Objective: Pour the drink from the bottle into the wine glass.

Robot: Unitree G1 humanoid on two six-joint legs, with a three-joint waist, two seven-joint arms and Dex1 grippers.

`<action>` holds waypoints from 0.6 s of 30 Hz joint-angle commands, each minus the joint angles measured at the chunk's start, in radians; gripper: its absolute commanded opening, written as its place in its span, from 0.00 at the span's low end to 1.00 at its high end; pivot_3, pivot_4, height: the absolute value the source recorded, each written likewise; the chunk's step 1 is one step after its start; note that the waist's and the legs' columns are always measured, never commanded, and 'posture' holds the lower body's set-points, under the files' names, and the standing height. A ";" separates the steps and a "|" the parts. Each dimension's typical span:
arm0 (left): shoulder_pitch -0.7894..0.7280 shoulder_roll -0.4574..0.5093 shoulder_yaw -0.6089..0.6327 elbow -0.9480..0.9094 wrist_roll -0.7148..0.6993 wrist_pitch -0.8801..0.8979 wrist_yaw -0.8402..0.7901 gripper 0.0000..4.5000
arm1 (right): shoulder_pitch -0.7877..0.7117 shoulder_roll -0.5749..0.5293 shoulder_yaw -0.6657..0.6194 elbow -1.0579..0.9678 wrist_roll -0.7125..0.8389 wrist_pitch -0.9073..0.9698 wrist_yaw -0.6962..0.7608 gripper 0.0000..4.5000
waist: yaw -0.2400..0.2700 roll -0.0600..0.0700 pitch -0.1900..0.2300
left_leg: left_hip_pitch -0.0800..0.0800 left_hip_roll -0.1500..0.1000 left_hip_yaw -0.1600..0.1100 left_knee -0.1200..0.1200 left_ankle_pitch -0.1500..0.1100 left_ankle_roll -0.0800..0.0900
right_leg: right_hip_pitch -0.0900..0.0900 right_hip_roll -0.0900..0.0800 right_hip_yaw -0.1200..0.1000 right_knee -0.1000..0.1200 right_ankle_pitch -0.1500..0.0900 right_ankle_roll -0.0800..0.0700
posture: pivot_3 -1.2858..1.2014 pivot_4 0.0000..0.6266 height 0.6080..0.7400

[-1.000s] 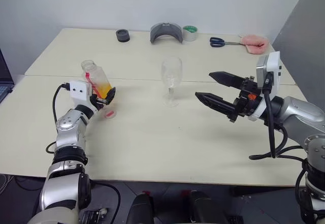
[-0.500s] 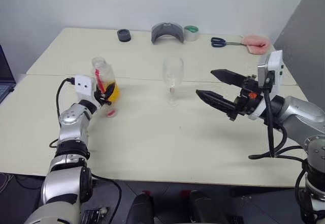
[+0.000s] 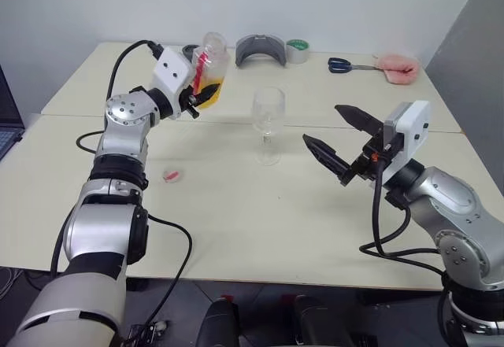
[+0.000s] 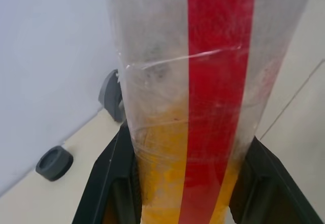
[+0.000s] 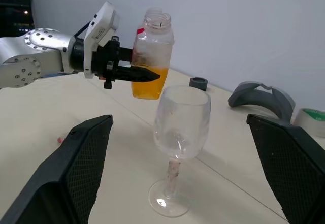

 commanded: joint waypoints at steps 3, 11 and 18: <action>-0.093 0.040 -0.075 0.038 0.115 -0.142 0.029 0.37 | -0.006 0.022 0.015 -0.021 -0.053 -0.040 -0.006 1.00 | 0.002 0.000 0.000 | 0.000 0.000 0.000 0.000 0.000 0.000 | 0.000 0.000 0.000 0.000 0.000 0.000 | 0.52 0.24 1.00; -0.182 0.029 -0.153 0.127 0.240 -0.254 0.122 0.37 | -0.022 0.051 0.029 -0.001 -0.090 -0.061 0.009 1.00 | 0.005 0.000 0.000 | 0.000 0.000 0.000 0.000 0.000 0.000 | 0.000 0.000 0.000 0.000 0.000 0.000 | 0.52 0.24 1.00; -0.236 0.023 -0.204 0.182 0.320 -0.318 0.188 0.37 | -0.022 0.071 0.038 0.007 -0.114 -0.073 0.016 1.00 | 0.005 0.000 0.000 | 0.000 0.000 0.001 0.000 0.000 0.000 | 0.000 0.000 0.000 0.000 0.000 0.000 | 0.52 0.24 1.00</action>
